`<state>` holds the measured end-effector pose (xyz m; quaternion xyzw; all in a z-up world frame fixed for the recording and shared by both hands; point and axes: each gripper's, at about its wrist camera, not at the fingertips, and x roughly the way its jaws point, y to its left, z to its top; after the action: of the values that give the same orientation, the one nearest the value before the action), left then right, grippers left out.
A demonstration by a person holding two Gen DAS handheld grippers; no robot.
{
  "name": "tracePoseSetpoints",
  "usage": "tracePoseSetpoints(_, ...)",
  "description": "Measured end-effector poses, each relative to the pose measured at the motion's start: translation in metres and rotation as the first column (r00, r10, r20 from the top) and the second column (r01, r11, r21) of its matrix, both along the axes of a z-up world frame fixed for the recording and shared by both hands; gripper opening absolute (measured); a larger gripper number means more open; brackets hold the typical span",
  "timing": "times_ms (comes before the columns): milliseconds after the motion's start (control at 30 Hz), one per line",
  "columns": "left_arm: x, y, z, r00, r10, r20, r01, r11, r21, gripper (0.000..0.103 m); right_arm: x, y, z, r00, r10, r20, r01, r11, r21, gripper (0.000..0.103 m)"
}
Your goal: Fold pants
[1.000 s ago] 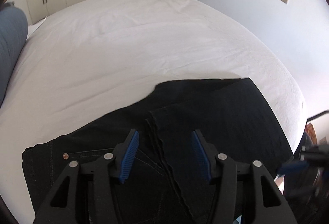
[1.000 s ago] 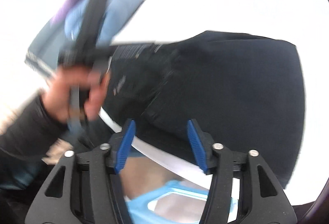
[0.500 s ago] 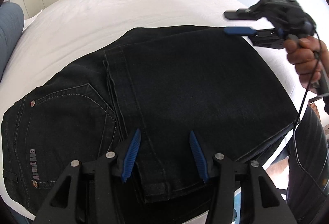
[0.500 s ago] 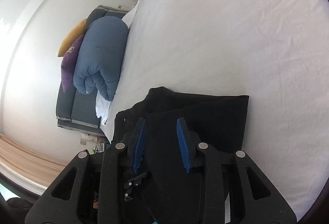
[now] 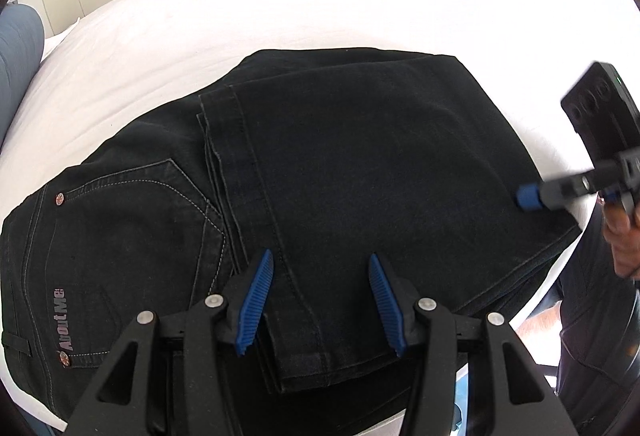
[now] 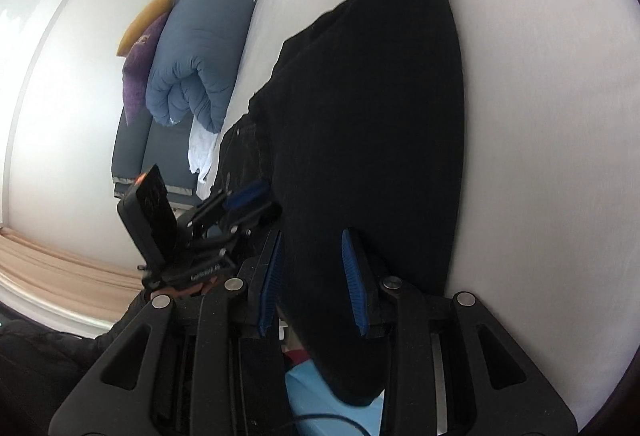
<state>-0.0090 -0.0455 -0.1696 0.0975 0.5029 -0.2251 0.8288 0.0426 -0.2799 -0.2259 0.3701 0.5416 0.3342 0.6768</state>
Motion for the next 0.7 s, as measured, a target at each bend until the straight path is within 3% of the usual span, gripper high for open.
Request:
tracePoseSetpoints(167, -0.005, -0.002, 0.001, 1.000, 0.006, 0.010, -0.006, 1.000, -0.006, 0.053, -0.043, 0.007, 0.004, 0.999, 0.005, 0.035, -0.003, 0.999, -0.048, 0.028)
tracePoseSetpoints(267, -0.006, -0.002, 0.000, 1.000, 0.007, 0.022, -0.006, 1.000, -0.008, 0.053, -0.049, 0.006, 0.003, 0.999, -0.016, 0.037, 0.017, 0.999, -0.049, 0.027)
tracePoseSetpoints(433, -0.009, 0.003, -0.001, 0.999, 0.033, 0.032, -0.032, 0.999, -0.040, 0.053, -0.051, 0.036, 0.020, 0.986, 0.072, 0.151, -0.039, 0.976, -0.213, 0.027)
tracePoseSetpoints(600, -0.012, 0.025, 0.010, 0.990, 0.143, 0.009, -0.139, 0.973, -0.183, 0.054, -0.062, 0.053, 0.033, 0.972, 0.129, 0.199, -0.049, 0.931, -0.362, 0.027)
tracePoseSetpoints(667, -0.019, 0.046, 0.021, 0.979, 0.202, -0.020, -0.198, 0.934, -0.298, 0.057, -0.058, 0.055, 0.047, 0.981, 0.105, 0.160, -0.039, 0.927, -0.372, 0.031)
tracePoseSetpoints(700, -0.023, 0.056, 0.026, 0.973, 0.229, -0.020, -0.223, 0.915, -0.336, 0.060, -0.055, 0.052, 0.056, 0.985, 0.058, 0.160, -0.004, 0.948, -0.319, 0.031)
